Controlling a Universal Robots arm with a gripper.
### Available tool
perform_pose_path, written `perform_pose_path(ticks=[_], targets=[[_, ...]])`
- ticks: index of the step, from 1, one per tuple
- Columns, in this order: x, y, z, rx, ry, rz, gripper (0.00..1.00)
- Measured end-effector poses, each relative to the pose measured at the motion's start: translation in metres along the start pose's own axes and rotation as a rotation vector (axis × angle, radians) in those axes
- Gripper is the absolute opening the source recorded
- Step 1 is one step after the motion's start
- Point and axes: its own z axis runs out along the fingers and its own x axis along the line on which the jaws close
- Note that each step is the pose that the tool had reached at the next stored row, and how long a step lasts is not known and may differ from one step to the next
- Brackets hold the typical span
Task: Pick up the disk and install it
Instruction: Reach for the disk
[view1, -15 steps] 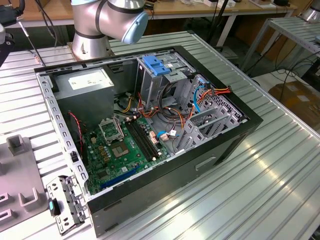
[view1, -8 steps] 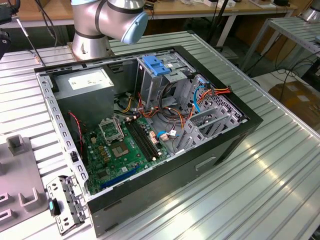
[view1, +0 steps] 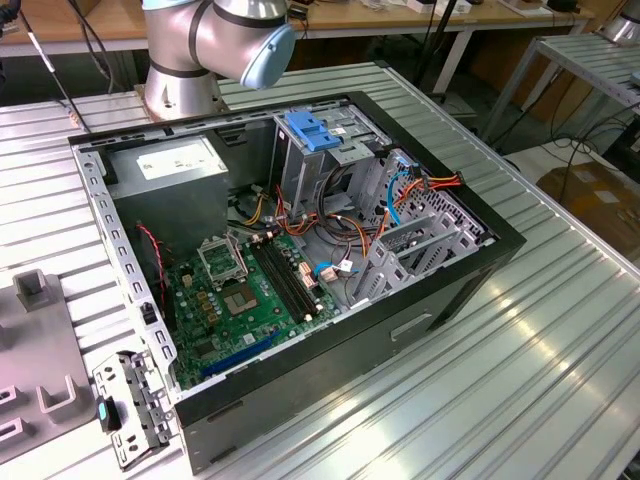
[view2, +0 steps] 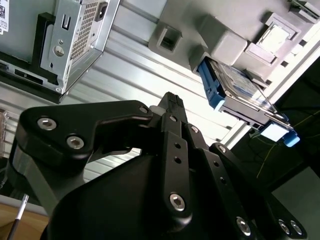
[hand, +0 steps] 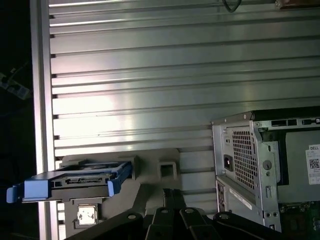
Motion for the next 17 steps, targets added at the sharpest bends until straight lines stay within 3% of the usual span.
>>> perform_pose_path(ticks=[4,17], targets=[[0.0077,0.0011,0.0,0.0,0.0001,0.0,0.11],[0.0089,0.001,0.0,0.0,0.0,0.0,0.11]])
